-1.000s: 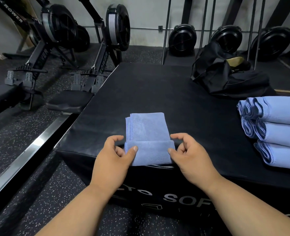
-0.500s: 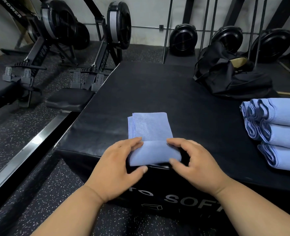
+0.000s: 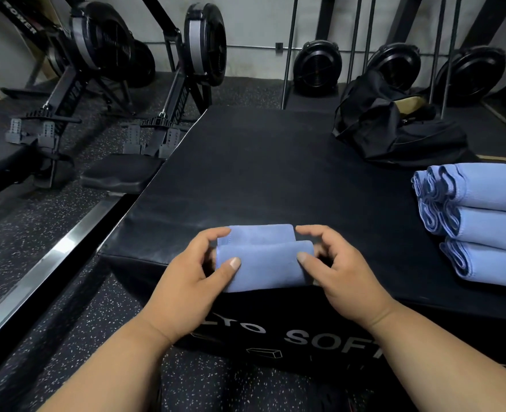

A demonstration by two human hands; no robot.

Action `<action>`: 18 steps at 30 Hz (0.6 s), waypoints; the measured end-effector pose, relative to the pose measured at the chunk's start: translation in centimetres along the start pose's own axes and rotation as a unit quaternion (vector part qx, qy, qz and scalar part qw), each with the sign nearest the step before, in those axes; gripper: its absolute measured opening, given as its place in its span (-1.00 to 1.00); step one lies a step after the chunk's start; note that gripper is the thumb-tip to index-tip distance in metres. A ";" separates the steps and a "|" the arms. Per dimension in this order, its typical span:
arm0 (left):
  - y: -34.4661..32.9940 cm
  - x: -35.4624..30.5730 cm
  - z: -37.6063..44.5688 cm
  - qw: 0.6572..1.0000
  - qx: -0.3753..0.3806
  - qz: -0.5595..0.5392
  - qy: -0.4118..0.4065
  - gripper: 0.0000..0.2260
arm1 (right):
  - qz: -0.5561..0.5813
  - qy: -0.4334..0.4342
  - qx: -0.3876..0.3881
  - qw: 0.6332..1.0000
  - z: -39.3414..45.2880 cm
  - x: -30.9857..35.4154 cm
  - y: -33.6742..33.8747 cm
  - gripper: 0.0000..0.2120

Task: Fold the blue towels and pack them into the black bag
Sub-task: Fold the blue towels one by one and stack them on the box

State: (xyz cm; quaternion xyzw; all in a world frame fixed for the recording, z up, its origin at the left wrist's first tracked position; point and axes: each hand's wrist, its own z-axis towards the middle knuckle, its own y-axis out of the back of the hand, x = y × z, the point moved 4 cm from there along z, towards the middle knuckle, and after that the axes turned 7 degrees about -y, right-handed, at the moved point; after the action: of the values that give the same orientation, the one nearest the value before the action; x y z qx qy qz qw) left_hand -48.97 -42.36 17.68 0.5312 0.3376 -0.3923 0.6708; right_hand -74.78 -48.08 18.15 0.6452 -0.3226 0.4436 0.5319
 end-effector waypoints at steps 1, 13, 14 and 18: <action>-0.2 0.0 0.3 1.000 -0.011 -0.005 0.015 -0.64 | 0.011 -0.013 -0.004 1.000 0.1 -0.1 -0.2 -0.71; -1.0 1.1 3.1 0.985 -0.121 -0.053 0.114 -0.75 | 0.032 -0.066 -0.104 0.992 2.7 -0.3 -1.2 -0.91; -1.0 0.9 3.2 0.985 -0.121 -0.055 0.112 -0.75 | 0.045 -0.066 -0.107 0.991 2.7 -0.3 -1.1 -0.91; -1.2 0.8 3.6 0.992 -0.078 -0.026 0.098 -0.61 | 0.050 -0.073 -0.115 0.989 2.8 -0.4 -1.2 -0.93</action>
State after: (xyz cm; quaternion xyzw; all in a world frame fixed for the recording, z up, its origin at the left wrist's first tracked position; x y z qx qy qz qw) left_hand -49.56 -46.13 17.17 0.5047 0.4449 -0.3279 0.6631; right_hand -73.27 -50.52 17.19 0.5937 -0.4410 0.3813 0.5547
